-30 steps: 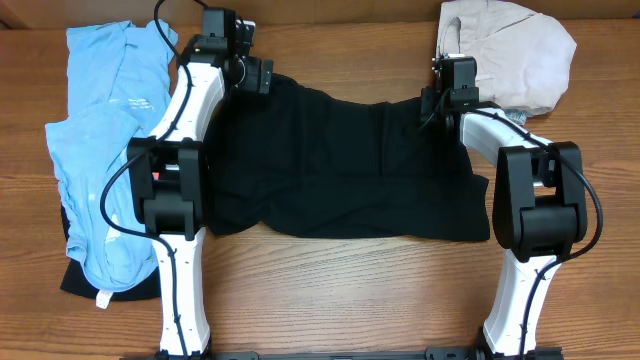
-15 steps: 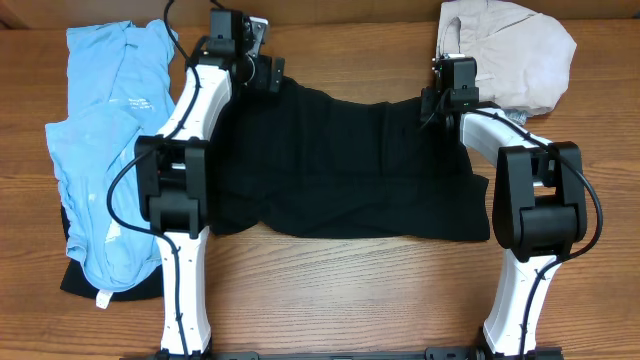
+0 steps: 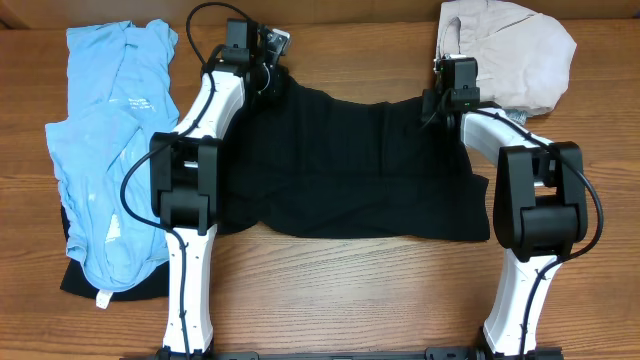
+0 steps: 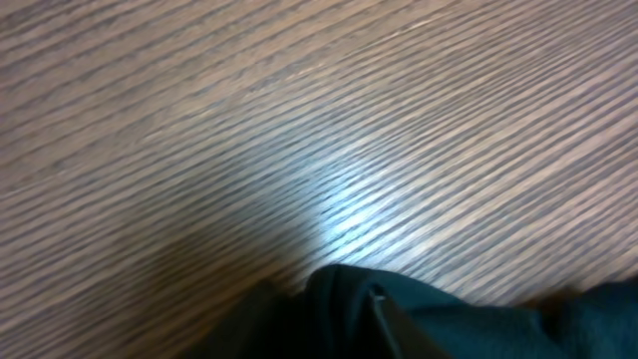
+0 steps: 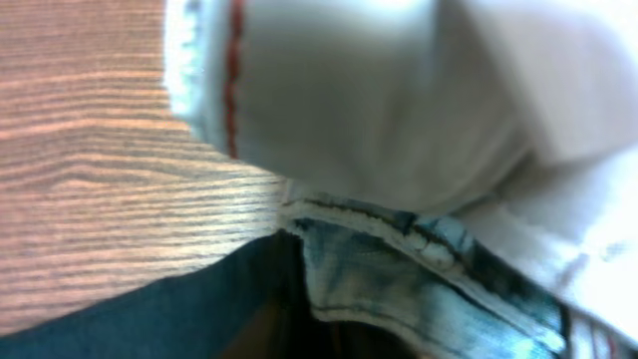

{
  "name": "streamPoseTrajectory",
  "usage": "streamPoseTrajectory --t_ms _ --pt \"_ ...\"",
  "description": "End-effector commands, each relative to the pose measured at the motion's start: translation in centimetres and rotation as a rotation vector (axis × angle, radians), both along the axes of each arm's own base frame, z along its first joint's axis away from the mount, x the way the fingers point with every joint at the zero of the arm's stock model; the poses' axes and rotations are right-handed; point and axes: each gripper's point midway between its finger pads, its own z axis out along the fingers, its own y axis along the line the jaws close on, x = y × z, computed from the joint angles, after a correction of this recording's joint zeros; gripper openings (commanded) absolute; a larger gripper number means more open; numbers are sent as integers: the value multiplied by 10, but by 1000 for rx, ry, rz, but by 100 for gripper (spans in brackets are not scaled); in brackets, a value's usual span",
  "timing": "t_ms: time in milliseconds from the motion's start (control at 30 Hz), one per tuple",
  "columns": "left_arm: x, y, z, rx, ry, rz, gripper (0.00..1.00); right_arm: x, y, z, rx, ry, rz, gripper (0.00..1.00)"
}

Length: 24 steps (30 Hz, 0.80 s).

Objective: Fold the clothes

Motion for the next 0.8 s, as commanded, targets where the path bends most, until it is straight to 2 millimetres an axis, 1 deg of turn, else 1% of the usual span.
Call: streamPoseTrajectory --t_ms 0,33,167,267,300,367,433,500,567,667,700,767 --pt "8 -7 8 -12 -32 -20 15 8 8 -1 43 -9 9 6" --pt "10 -7 11 -18 -34 -10 4 8 10 -2 52 -8 12 4" --pt "18 -6 33 -43 -48 25 4 8 13 -1 76 -9 8 4" --pt "23 0 55 -50 -44 80 4 7 13 8 87 -13 -3 4" --pt "25 4 63 -39 -44 108 4 6 13 14 93 -18 -9 4" --pt "27 13 81 -13 -48 152 4 5 14 33 103 -36 0 4" --pt "25 16 101 2 -55 164 4 2 19 57 124 -57 17 4" --pt "22 19 118 14 -58 173 4 -3 22 80 144 -69 35 4" --pt "16 24 130 34 -46 186 4 -13 27 101 168 -69 57 4" --pt "5 28 137 54 -10 194 4 -28 30 117 185 -43 71 4" --pt "2 28 136 59 3 195 4 -34 30 118 185 -25 70 4" --pt "-5 30 131 68 35 195 4 -48 30 114 190 34 60 4"
